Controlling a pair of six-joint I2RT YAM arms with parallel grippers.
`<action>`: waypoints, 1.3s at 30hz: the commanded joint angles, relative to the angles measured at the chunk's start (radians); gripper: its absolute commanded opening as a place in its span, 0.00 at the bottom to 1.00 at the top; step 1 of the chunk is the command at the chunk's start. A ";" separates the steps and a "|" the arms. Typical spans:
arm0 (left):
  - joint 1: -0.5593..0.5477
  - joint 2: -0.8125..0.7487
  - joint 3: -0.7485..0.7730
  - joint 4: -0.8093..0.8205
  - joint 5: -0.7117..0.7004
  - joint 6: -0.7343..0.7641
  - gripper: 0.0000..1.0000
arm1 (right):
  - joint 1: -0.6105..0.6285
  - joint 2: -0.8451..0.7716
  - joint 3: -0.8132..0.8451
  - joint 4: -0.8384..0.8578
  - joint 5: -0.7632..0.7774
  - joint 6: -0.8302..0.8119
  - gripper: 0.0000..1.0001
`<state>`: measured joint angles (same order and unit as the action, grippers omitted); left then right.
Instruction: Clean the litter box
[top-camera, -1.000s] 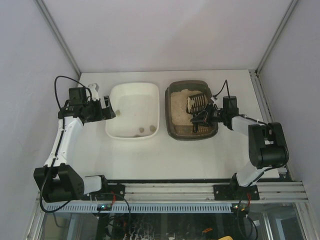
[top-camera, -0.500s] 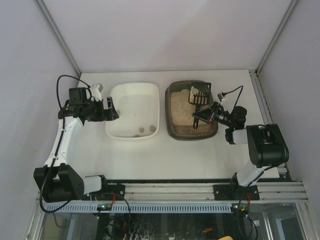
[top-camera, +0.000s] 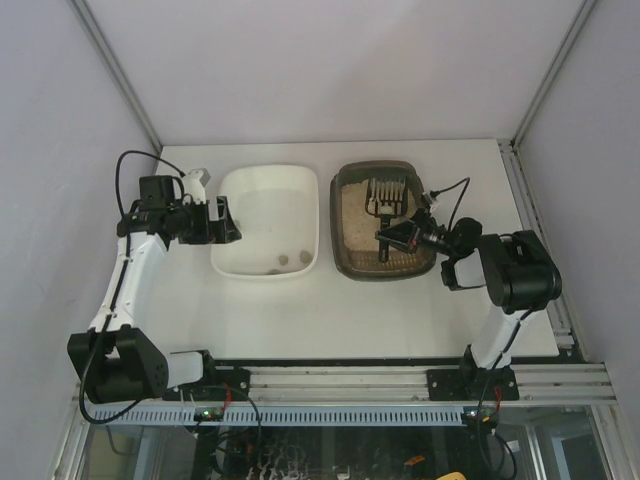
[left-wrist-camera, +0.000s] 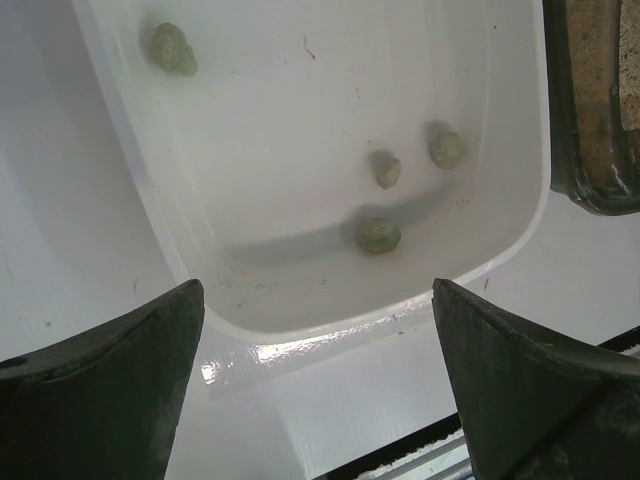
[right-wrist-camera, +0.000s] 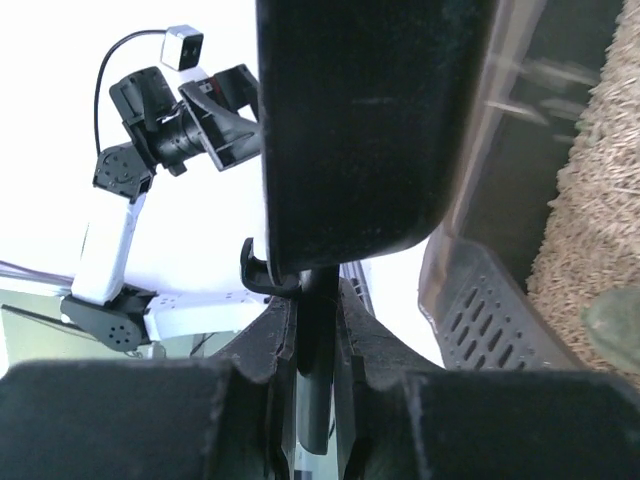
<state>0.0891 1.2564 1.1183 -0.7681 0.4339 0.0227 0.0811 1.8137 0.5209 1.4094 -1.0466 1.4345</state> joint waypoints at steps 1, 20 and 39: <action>-0.007 0.001 -0.008 0.002 0.040 0.029 1.00 | -0.012 -0.016 0.008 0.094 0.054 0.060 0.00; -0.006 0.001 0.000 -0.025 0.086 0.051 1.00 | 0.120 0.098 0.102 0.092 0.073 0.208 0.00; -0.016 0.015 -0.005 -0.028 0.094 0.051 1.00 | 0.065 0.115 0.094 0.090 0.044 0.253 0.00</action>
<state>0.0860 1.2655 1.1183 -0.7982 0.5049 0.0566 0.1375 1.9266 0.5957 1.4376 -0.9997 1.6680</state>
